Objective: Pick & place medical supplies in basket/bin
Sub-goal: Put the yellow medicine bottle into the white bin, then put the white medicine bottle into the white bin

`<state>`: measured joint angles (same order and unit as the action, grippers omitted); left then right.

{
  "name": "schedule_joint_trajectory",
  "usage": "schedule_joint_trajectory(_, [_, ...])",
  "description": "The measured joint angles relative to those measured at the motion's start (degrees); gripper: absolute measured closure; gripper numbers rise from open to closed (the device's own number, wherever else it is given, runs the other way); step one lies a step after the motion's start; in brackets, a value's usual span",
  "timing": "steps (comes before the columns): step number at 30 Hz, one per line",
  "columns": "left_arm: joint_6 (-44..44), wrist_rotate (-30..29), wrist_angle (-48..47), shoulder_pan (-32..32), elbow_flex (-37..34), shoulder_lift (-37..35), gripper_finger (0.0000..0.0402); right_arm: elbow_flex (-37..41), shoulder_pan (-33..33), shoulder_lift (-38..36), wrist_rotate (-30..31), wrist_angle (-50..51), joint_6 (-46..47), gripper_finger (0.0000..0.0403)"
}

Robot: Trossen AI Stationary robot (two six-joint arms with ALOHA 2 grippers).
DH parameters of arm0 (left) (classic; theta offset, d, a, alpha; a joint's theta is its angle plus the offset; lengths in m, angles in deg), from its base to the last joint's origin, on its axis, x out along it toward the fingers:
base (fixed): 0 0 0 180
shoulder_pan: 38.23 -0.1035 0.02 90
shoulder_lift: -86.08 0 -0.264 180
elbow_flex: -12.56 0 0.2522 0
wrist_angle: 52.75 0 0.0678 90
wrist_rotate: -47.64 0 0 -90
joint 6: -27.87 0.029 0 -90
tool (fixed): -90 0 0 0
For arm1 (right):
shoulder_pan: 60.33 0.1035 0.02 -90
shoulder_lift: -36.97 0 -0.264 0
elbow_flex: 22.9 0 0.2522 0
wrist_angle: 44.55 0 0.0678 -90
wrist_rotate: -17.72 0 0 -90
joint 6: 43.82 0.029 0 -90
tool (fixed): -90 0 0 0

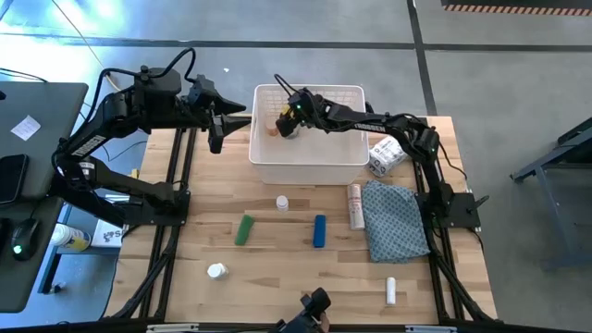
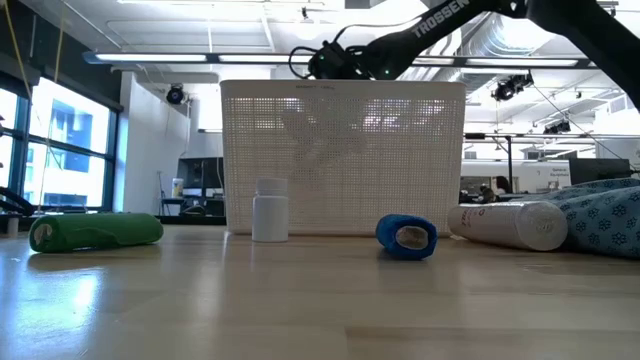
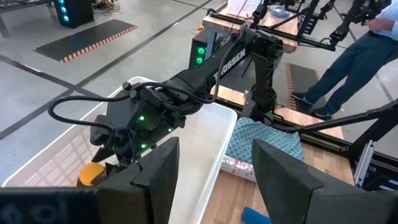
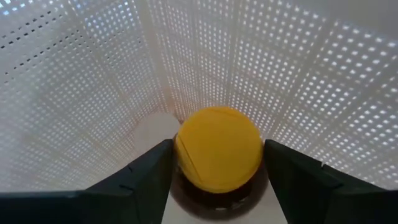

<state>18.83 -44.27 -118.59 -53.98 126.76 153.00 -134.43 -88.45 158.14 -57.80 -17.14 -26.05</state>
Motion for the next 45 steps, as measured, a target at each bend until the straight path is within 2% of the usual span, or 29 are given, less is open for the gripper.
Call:
schedule_joint_trajectory(11, [0.0,0.0,0.0,0.0,0.0,0.0,0.017,0.0,0.0,-0.61,-2.68,0.57,-1.11,0.0157])
schedule_joint_trajectory(23, [0.0,-0.11,0.02,-0.01,0.0,0.0,0.017,-0.02,-0.11,-5.34,-5.3,8.49,-4.15,0.0157])
schedule_joint_trajectory(27, [-0.17,-0.35,0.02,0.0,0.0,0.0,0.017,-0.02,0.32,-8.25,-5.83,10.46,-4.31,0.0157])
schedule_joint_trajectory(33, [-0.17,-0.61,0.02,-0.02,0.0,0.0,0.017,-0.02,1.71,-13.25,-3.48,14.02,-5.46,0.0157])
schedule_joint_trajectory(45, [-0.2,-2.29,-0.01,-0.02,-0.01,0.38,0.017,-0.02,5.45,-26.9,-2.77,22.81,-4.27,0.0157])
